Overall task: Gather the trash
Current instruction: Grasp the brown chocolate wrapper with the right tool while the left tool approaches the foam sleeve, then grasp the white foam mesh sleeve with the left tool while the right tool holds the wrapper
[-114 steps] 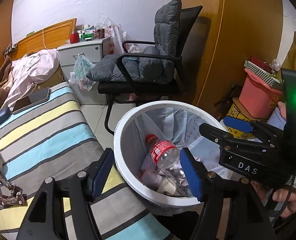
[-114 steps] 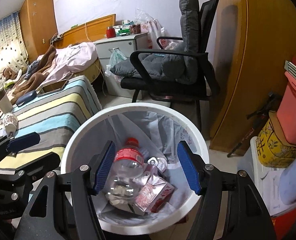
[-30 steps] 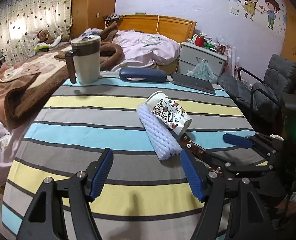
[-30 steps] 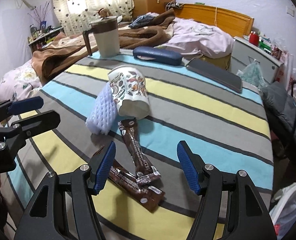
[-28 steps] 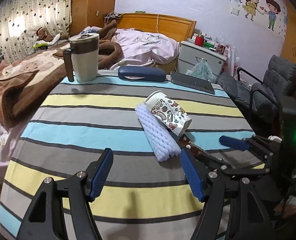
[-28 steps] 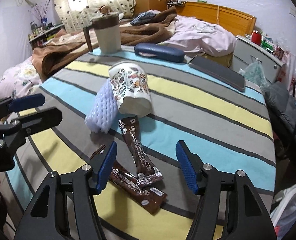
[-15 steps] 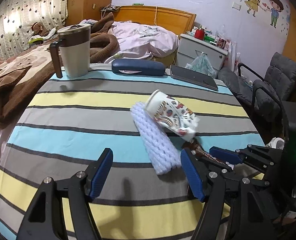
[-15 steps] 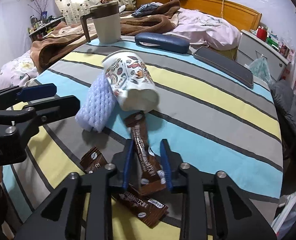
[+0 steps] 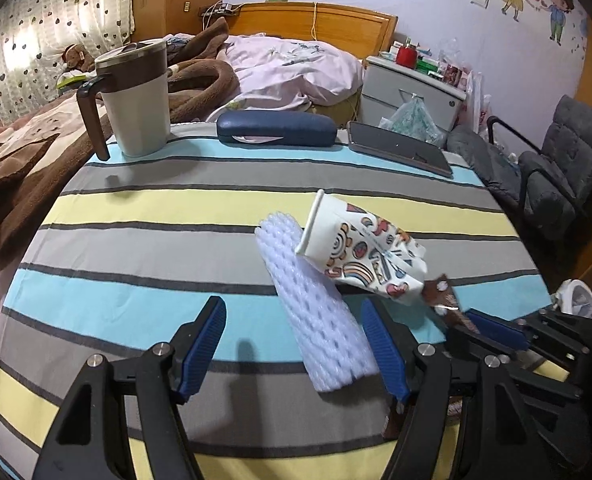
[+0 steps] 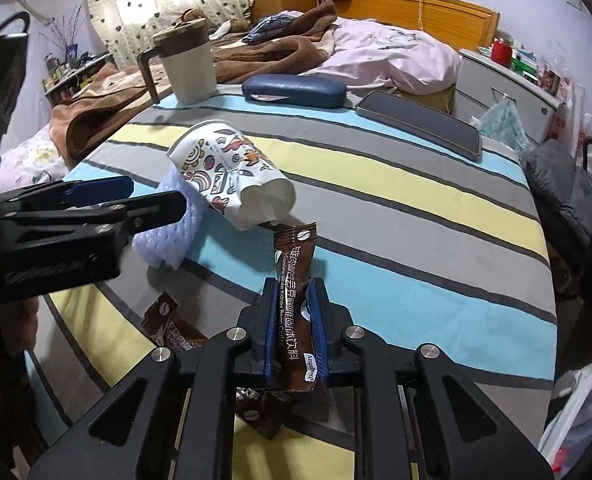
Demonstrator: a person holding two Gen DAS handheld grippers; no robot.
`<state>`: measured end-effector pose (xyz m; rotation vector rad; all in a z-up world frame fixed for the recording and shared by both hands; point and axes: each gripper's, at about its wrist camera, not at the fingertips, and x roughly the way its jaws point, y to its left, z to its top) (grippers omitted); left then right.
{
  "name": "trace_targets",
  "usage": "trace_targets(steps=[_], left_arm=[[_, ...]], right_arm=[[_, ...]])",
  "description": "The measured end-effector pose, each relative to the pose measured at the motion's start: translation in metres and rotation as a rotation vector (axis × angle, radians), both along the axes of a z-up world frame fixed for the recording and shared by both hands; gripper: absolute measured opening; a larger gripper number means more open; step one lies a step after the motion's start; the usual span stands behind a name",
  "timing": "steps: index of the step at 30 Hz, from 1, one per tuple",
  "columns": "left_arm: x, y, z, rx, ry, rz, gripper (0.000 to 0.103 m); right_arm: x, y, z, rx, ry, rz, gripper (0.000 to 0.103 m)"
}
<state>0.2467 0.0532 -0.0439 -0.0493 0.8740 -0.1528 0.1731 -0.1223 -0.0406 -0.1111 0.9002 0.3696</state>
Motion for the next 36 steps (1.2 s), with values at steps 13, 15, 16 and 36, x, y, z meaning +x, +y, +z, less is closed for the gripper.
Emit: trace_targets(steps=[13,15,16,36], left_arm=[[0.014,-0.002,-0.013,0.002,0.022,0.023,0.067],[0.015,-0.001,-0.013,-0.004,0.021,0.024,0.062],[0.015,-0.001,-0.013,-0.005,0.02,0.021,0.061],[0.009,-0.001,-0.009,-0.006,-0.005,0.005,0.027]], right_arm=[[0.002,-0.005,0.002,0.019,-0.023,-0.016,0.018],[0.003,-0.005,0.002,0.017,-0.023,-0.018,0.018],[0.002,-0.006,0.003,0.019,-0.023,-0.017,0.018],[-0.001,-0.01,0.004,0.035,-0.03,-0.034,0.018]])
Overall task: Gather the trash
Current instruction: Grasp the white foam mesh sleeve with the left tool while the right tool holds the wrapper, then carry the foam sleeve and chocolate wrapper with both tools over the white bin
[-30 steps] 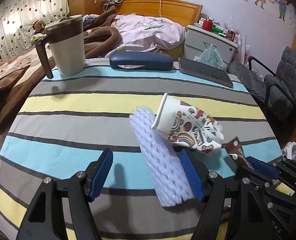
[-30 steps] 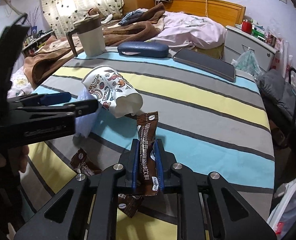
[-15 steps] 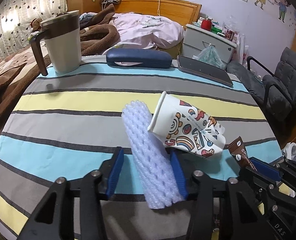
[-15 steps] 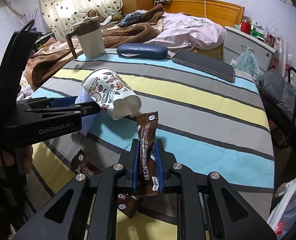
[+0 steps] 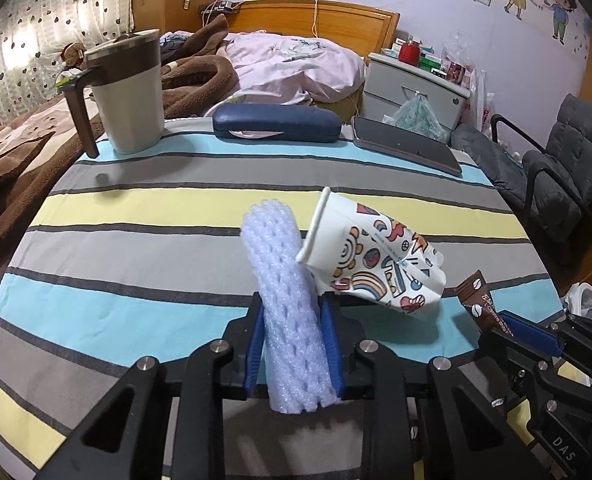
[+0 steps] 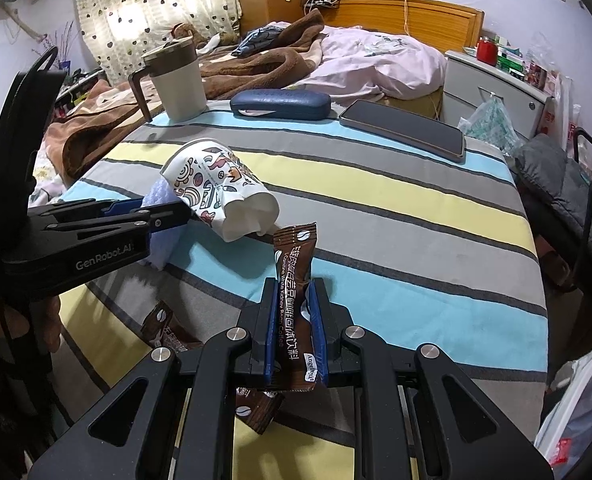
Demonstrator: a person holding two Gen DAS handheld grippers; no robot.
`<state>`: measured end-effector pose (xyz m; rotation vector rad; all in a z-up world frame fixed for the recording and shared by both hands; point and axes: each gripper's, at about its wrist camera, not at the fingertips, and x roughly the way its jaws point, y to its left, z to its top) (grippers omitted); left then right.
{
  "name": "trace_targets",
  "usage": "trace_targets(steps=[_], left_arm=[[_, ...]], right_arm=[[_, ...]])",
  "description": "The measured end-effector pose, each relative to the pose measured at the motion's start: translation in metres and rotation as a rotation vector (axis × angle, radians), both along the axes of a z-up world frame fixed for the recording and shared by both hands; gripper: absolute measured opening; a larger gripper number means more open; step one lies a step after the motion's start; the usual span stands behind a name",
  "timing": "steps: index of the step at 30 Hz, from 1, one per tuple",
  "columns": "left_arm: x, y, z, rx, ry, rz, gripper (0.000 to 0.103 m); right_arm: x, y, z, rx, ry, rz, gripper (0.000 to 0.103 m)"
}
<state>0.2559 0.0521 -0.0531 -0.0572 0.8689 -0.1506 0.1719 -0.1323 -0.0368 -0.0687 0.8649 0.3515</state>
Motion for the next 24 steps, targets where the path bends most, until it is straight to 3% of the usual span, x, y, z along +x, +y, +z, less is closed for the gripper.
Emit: trace_targets(steps=[16,24], left_arm=[[-0.044,0.018,0.014,-0.021,-0.037,0.054,0.027],[-0.069,0.012,0.038,-0.035,-0.094,0.024,0.027]], right_arm=[[-0.018,-0.009,0.014,0.038,-0.031,-0.033,0.018],[-0.032,-0.014,0.025,0.064,-0.059,-0.059,0.018]])
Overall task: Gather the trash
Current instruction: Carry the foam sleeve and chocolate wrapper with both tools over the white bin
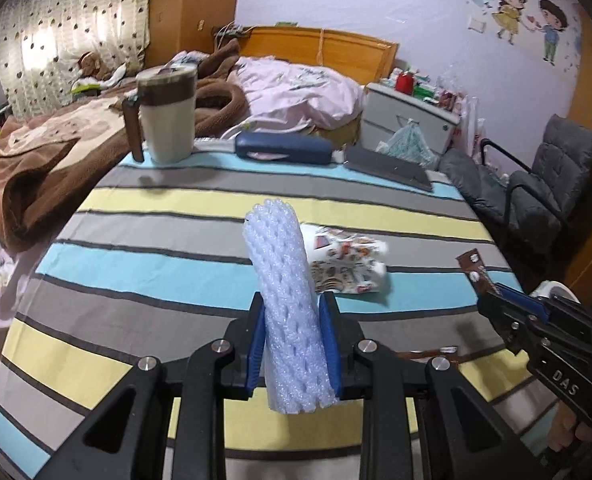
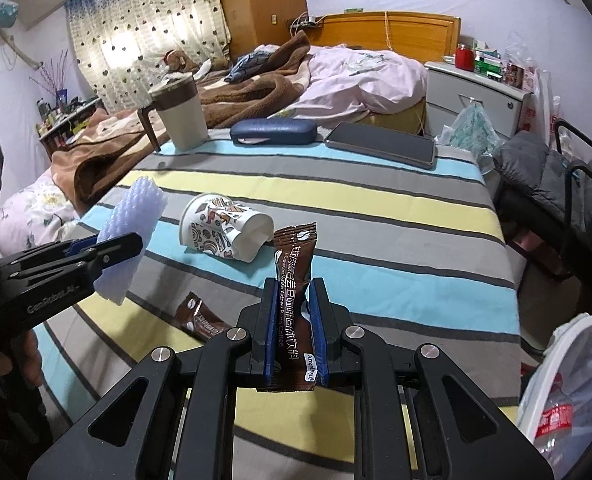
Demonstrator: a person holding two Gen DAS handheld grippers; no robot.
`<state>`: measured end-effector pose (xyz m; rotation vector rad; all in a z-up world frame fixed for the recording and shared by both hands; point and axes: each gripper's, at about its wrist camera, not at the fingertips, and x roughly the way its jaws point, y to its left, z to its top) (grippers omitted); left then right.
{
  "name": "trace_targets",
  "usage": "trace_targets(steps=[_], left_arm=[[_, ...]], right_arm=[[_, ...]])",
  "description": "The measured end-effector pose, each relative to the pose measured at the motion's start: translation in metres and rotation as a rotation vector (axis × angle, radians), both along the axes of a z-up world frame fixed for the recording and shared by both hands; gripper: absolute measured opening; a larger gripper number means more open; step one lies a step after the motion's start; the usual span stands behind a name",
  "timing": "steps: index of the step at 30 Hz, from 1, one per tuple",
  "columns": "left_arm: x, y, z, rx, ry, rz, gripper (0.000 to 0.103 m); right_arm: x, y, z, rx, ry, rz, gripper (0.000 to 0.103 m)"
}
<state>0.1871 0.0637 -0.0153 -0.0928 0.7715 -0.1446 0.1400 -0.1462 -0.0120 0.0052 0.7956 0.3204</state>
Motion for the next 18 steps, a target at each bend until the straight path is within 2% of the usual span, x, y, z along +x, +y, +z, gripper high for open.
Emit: trace_targets(steps=[10,18], left_arm=[[-0.035,-0.033,0.031,0.003,-0.087,-0.098,0.027],[-0.05,-0.077,0.043,0.003,-0.118,-0.202,0.027]], right_arm=[[-0.023,-0.026,0.017,0.031,-0.055,-0.085,0.018],[-0.039,-0.051,0.025,0.027,-0.091,-0.162,0.018]])
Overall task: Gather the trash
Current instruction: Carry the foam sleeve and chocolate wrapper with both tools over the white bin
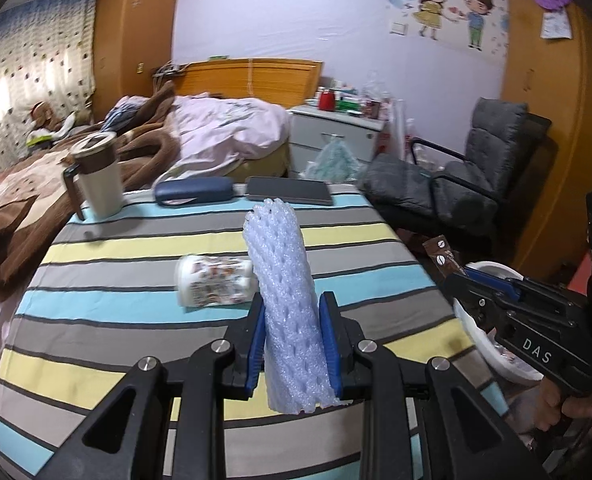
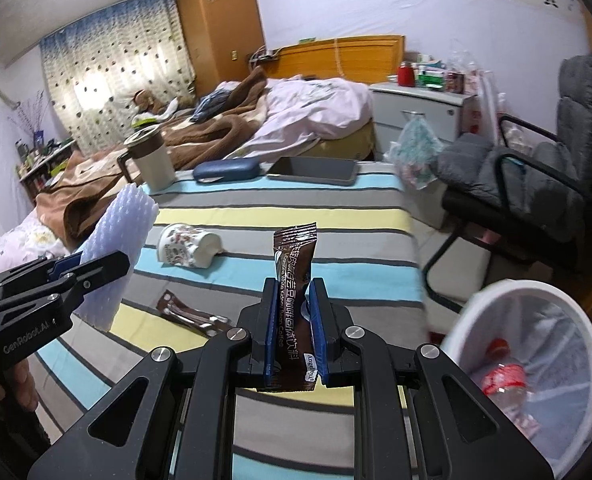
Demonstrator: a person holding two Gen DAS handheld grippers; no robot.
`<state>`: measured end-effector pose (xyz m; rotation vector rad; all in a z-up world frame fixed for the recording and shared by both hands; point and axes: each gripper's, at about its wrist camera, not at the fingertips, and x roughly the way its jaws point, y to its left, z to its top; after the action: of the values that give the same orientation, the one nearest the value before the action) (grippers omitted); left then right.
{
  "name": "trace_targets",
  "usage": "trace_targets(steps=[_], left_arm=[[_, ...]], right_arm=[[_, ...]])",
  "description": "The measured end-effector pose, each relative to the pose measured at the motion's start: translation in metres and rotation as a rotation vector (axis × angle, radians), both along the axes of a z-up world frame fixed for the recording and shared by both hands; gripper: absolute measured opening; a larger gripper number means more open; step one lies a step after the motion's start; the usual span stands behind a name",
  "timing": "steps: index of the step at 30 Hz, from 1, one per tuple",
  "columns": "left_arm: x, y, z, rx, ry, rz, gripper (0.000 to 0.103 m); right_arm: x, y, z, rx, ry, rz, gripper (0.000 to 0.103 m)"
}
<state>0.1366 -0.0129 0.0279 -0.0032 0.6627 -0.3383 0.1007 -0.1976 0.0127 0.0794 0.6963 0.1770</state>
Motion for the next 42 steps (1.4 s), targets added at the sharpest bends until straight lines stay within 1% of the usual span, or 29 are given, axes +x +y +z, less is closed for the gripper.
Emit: trace_targets(steps=[6,15,20,26,31,42], left_arm=[[-0.01,-0.04,0.005,0.004,-0.012,-0.085,0.028],[-0.026,-0.114,0.006,0.01,-0.022,-0.247,0.028],[-0.036,-0.152,0.007,0.018,-0.026,-0.327,0.028],[-0.043,-0.19,0.001,0.023,-0.003,-0.408,0.028],[-0.044,-0.21,-0.005,0.03,0.017,-0.44,0.028],[-0.043,-0.238,-0.029,0.048,0.083,-0.486,0.028]], right_arm=[[-0.016,-0.028,0.006,-0.003,-0.021,-0.068,0.018],[-0.044,-0.08,0.01,-0.026,-0.042,-0.215,0.018],[-0.061,-0.107,0.009,-0.029,-0.039,-0.294,0.018],[-0.074,-0.133,0.005,-0.028,-0.021,-0.366,0.018],[-0.079,-0.147,-0.001,-0.033,0.0,-0.398,0.018],[-0.08,-0.167,-0.023,-0.023,0.078,-0.418,0.018]])
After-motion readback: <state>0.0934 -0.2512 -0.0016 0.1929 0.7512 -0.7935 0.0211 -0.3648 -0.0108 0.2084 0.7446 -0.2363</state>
